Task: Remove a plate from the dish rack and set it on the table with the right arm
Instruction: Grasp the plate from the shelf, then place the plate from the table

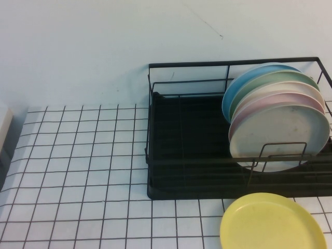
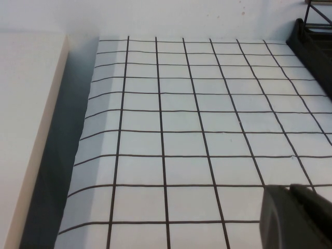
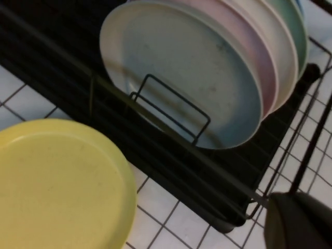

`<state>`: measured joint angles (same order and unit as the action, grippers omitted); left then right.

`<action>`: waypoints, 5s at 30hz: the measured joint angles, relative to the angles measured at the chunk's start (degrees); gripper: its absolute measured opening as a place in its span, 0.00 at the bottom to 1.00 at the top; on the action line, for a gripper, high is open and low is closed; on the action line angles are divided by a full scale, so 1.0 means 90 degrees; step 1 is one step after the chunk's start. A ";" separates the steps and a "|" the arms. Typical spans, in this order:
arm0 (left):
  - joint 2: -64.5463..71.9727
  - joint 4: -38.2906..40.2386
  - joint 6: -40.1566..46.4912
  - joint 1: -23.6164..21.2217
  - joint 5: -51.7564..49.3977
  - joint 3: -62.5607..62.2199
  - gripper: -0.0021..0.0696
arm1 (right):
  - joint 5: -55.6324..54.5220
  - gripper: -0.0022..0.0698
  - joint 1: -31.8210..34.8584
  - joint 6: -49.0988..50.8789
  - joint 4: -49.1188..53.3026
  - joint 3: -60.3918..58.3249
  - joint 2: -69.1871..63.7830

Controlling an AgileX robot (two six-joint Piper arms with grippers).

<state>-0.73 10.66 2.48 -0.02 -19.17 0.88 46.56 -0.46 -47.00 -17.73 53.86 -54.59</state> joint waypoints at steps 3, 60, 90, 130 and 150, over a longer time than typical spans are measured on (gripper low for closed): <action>0.0000 0.0000 0.0000 0.0000 0.0000 0.0000 0.02 | 0.0049 0.03 0.0000 -0.0878 -0.0296 0.0139 -0.0529; 0.0000 0.0000 -0.0015 0.0000 0.0000 0.0000 0.02 | -0.1070 0.20 -0.0179 -0.5077 -0.1832 0.1651 -0.4317; 0.0000 0.0000 0.0003 0.0000 0.0000 0.0000 0.02 | -0.0320 0.19 -0.0179 -0.3991 -0.1832 0.2254 -0.2853; 0.0000 0.0000 -0.0015 0.0000 0.0000 0.0000 0.02 | 0.0518 0.19 -0.0179 -0.0492 -0.2460 -0.1175 -0.2099; 0.0000 0.0000 0.0001 0.0000 0.0000 0.0000 0.02 | 0.0364 0.19 -0.0179 -0.0381 -0.2393 -0.1188 -0.3193</action>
<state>-0.73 10.66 2.48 -0.02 -19.17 0.88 49.83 -2.07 -50.43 -39.27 43.17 -83.32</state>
